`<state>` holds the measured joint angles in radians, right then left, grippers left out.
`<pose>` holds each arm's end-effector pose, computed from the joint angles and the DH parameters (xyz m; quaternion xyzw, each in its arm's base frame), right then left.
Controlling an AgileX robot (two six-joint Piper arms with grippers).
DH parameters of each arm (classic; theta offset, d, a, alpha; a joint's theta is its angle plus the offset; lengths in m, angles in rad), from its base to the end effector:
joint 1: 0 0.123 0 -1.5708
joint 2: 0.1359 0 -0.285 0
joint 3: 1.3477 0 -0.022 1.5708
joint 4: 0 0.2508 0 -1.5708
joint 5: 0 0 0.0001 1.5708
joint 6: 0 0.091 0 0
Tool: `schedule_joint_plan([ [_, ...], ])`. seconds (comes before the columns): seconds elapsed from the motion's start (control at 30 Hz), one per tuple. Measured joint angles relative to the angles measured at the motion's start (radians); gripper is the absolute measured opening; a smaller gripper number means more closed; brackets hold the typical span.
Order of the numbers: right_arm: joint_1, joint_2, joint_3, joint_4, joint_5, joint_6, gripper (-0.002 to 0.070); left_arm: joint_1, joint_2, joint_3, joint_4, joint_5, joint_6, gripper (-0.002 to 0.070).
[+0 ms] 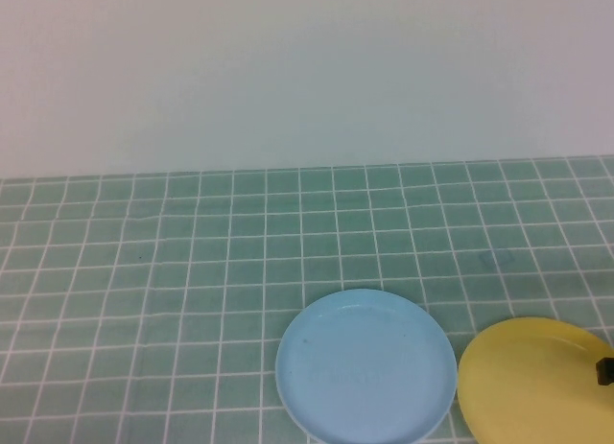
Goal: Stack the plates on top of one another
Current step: Pick up the yellow plate
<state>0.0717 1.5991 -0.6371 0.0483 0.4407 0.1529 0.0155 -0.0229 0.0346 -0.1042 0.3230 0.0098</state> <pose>0.2464 0.0196 0.1378 0.0606 0.9899 0.0272 0.1250 0.0535 -0.0022 0.1738 -0.0311 0.7878 -0.0356 0.6141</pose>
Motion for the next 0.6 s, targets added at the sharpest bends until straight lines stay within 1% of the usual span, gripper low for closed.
schedule_joint_plan([
  [0.03, 0.0, 0.0, 0.0, 0.0, -0.002, -0.003, 0.0041, 0.0, 0.0, 0.0, 0.0, 0.0, 0.0, 0.0],
  [0.1, 0.0, 0.0, 0.0, 0.0, -0.002, -0.005, 0.0029, 0.0, 0.0, 0.0, 0.0, 0.0, 0.0, 0.0],
  [0.37, 0.0, -0.037, -0.016, 0.0, 0.011, -0.007, 0.0023, 0.0, 0.0, 0.0, 0.0, 0.0, 0.0, 0.0],
  [0.47, 0.0, -0.106, -0.051, 0.0, 0.026, -0.015, 0.0015, 0.0, 0.0, 0.0, 0.0, 0.0, 0.0, 0.0],
  [0.6, 0.0, -0.192, -0.157, 0.001, 0.104, -0.089, 0.0012, 0.0, 0.0, 0.0, 0.0, 0.0, 0.0, 0.0],
])
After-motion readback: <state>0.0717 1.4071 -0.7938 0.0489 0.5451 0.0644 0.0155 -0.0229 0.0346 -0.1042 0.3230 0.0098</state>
